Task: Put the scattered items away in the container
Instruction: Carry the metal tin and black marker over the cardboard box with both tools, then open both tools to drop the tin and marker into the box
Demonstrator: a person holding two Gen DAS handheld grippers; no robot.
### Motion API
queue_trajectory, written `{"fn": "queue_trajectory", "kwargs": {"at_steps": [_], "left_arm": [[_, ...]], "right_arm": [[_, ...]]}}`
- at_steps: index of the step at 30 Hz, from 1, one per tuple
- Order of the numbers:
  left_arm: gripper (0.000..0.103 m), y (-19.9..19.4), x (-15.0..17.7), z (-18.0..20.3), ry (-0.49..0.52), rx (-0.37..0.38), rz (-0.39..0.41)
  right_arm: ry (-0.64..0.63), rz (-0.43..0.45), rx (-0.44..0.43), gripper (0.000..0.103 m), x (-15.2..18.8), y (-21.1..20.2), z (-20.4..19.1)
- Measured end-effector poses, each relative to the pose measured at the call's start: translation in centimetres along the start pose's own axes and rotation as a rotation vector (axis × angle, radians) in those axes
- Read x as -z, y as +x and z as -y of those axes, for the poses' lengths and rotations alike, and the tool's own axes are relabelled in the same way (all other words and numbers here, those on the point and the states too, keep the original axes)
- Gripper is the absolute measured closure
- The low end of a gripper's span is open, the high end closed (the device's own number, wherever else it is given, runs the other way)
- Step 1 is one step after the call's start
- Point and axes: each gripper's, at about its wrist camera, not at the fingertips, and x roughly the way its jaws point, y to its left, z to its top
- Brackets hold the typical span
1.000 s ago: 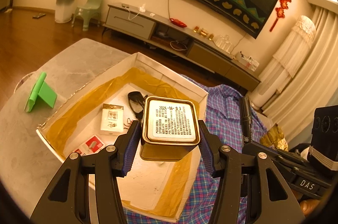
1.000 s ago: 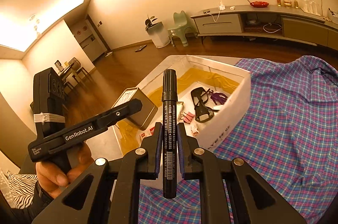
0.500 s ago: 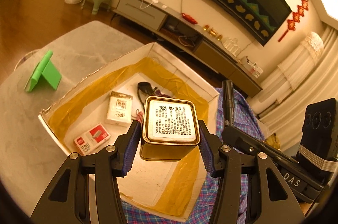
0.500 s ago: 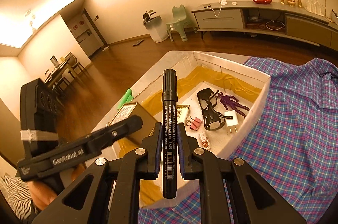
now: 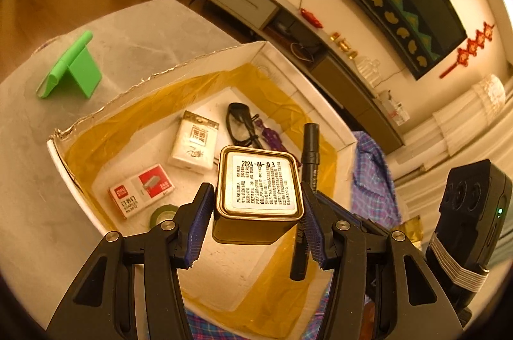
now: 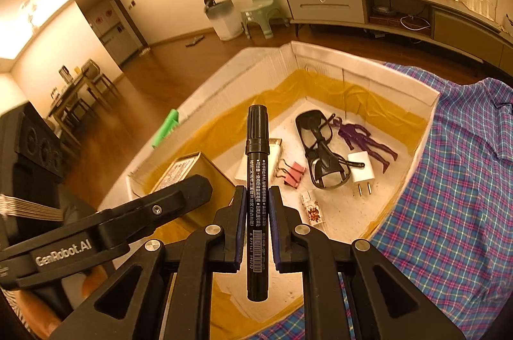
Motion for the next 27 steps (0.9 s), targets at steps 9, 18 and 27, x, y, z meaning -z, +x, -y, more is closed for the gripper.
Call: {"fn": "queue_trajectory", "kwargs": {"at_steps": [9, 18, 27], "left_arm": [[0.048, 1.0, 0.4, 0.8, 0.068, -0.096, -0.002], [0.047, 1.9, 0.0, 0.7, 0.083, -0.086, -0.040], [0.047, 1.3, -0.5, 0.2, 0.029, -0.063, -0.028]], "right_arm": [[-0.030, -0.049, 0.098, 0.088, 0.2, 1.8, -0.2], [-0.012, -0.070, 0.122, 0.088, 0.1, 2.2, 0.4], [-0.006, -0.070, 0.129, 0.082, 0.4, 1.9, 0.2]]}}
